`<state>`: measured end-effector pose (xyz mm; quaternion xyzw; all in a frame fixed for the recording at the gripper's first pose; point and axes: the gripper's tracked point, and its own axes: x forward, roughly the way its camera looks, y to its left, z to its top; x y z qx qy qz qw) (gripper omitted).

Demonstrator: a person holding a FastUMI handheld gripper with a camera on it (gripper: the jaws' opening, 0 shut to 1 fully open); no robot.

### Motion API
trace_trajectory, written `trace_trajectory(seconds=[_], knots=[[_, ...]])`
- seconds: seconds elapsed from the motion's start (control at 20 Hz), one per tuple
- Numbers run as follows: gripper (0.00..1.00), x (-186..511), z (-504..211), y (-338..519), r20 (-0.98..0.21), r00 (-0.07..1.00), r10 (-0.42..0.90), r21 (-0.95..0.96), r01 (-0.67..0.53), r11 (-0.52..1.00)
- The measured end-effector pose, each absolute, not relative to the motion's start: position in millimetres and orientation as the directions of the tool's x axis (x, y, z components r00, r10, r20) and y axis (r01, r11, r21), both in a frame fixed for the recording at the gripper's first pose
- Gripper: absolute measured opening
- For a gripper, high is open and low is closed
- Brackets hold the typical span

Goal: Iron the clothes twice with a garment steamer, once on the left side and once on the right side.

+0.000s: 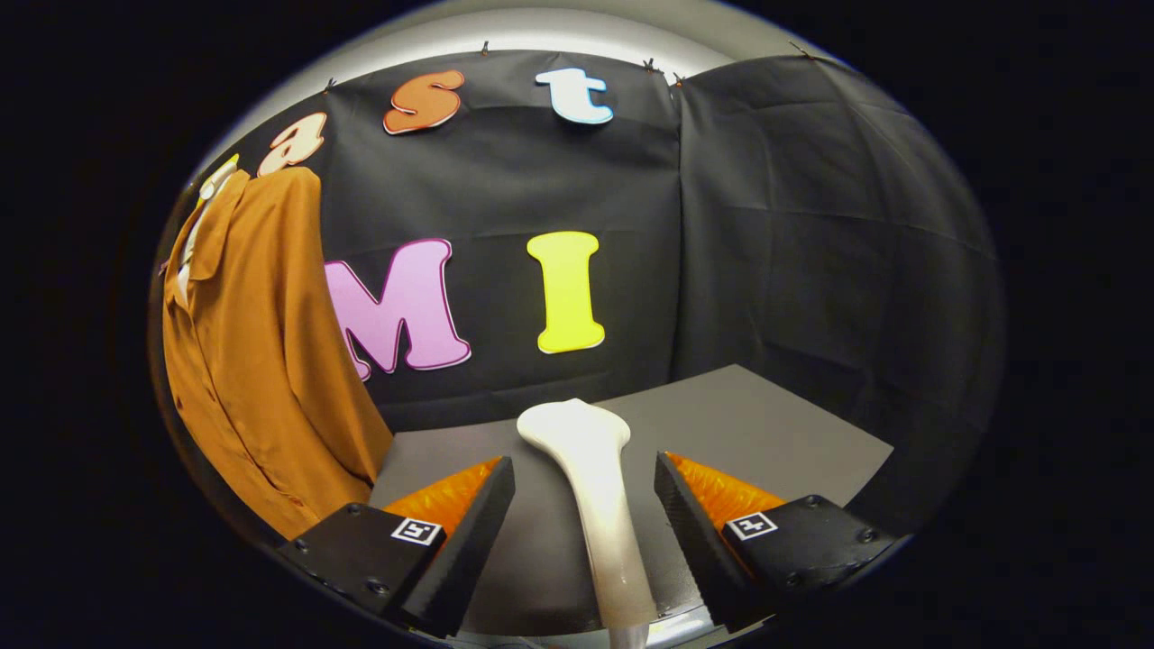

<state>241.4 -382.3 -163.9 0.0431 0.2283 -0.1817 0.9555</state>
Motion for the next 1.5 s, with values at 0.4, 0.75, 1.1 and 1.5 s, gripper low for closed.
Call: trace_trajectory(seconds=[0.4,0.75,1.1,1.5], knots=[[0.99,259.4,-211.5,-398.1,-0.586,0.750,-0.307,-0.032,0.357,0.934],[0.64,251.9,-236.7,-399.9,-0.696,0.671,-0.255,0.012,0.366,0.930],[0.44,252.9,-225.6,-402.3,-0.672,0.695,-0.255,0.013,0.356,0.935],[0.43,229.3,-164.2,-393.4,-0.570,0.783,-0.249,0.070,0.348,0.935]])
